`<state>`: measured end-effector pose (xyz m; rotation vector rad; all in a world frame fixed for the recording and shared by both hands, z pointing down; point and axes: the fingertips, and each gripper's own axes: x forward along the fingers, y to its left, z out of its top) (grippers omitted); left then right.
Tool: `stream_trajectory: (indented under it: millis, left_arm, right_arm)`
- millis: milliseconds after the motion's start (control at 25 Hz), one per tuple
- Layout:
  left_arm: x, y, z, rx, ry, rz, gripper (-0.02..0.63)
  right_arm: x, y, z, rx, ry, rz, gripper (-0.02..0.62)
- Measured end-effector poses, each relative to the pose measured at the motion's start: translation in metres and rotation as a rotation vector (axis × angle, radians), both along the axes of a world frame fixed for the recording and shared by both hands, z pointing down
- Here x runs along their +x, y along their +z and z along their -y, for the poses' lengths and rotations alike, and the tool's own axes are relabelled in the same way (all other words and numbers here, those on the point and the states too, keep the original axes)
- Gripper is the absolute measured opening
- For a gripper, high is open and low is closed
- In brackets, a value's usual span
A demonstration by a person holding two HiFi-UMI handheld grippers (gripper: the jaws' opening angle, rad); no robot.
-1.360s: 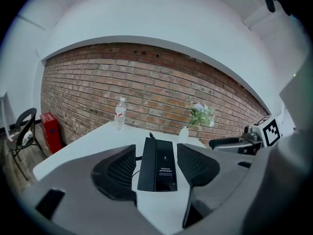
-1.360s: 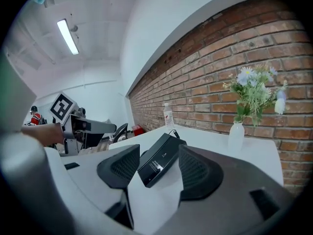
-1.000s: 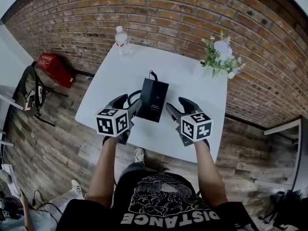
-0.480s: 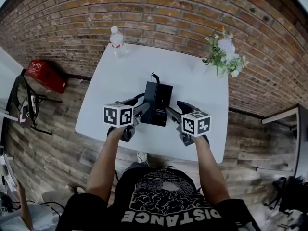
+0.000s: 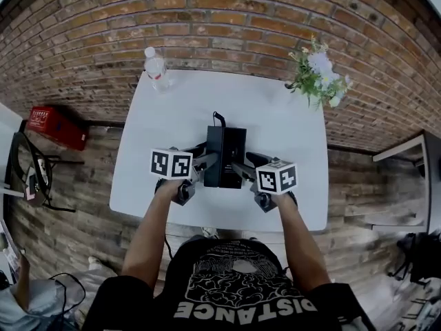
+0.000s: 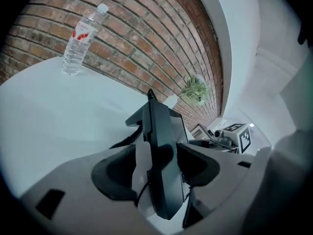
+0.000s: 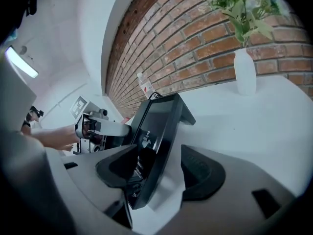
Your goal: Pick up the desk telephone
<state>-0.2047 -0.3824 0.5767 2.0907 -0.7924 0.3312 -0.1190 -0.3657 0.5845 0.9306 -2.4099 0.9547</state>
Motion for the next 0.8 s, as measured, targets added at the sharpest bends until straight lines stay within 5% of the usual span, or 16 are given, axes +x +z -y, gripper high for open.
stream_trajectory:
  millis: [520,800]
  left_arm:
    - [0.023,0.008,0.002,-0.039,0.174,-0.024,0.247]
    - [0.031,0.011,0.003,-0.046,0.196,0.003,0.245]
  right_arm:
    - [-0.010,0.006,0.002,-0.059,0.037,0.088,0.257]
    - [-0.016,0.007,0.001,-0.067,0.046,0.096,0.256]
